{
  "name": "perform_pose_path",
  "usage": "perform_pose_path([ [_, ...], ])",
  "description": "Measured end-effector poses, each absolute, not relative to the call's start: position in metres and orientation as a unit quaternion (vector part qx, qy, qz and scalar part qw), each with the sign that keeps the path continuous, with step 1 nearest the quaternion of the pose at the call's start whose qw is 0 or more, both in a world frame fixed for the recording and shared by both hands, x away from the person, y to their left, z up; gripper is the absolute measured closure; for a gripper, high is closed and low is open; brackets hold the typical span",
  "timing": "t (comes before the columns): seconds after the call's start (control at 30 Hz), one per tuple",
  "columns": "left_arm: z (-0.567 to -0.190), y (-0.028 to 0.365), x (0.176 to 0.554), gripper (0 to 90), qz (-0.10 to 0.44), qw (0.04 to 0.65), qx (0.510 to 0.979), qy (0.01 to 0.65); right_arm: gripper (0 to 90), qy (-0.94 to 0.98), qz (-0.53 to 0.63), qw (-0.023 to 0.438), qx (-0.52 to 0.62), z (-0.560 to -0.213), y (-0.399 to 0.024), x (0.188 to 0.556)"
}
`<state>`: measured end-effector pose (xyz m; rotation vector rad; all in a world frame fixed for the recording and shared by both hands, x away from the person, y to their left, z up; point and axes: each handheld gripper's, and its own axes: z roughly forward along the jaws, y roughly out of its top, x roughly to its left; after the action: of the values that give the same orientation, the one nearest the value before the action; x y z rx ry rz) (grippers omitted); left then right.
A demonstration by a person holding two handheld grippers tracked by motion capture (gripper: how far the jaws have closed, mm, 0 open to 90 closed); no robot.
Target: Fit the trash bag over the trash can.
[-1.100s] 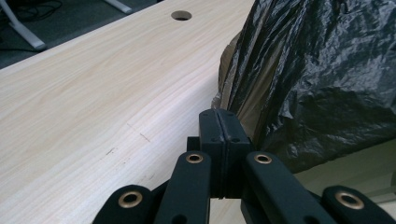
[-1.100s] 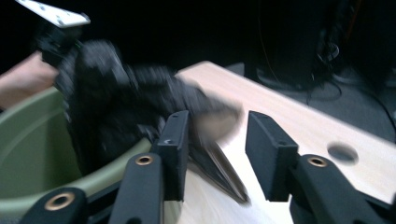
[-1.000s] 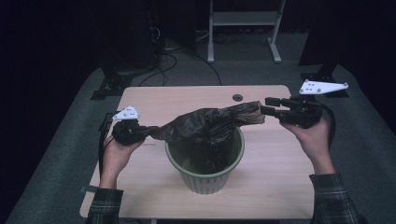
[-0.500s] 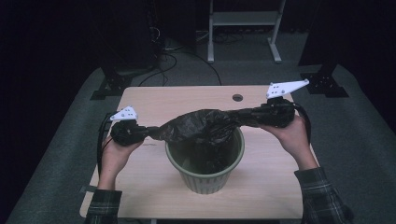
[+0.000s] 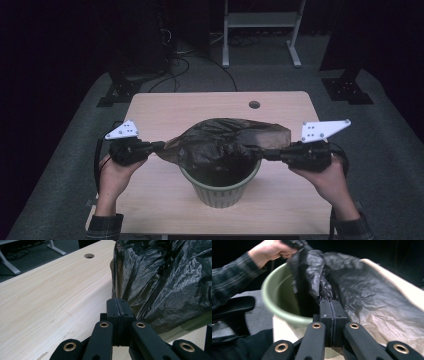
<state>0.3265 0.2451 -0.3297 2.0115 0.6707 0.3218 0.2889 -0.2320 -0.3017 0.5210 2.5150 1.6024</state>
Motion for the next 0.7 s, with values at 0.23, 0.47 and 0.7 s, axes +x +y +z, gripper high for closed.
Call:
perform_pose_path([
  [0.23, -0.329, 0.249, 0.313, 89.8, 0.135, 0.482, 0.822, 0.271, 89.7, 0.838, 0.524, 0.019, 0.15, -0.327, -0.23, 0.258],
  [0.47, -0.335, 0.249, 0.309, 89.8, 0.127, 0.483, 0.823, 0.272, 89.9, 0.855, 0.501, -0.025, 0.13, -0.353, -0.215, 0.246],
  [0.7, -0.329, 0.248, 0.306, 89.8, 0.128, 0.493, 0.819, 0.264, 90.0, 0.865, 0.482, -0.06, 0.129, -0.378, -0.207, 0.246],
])
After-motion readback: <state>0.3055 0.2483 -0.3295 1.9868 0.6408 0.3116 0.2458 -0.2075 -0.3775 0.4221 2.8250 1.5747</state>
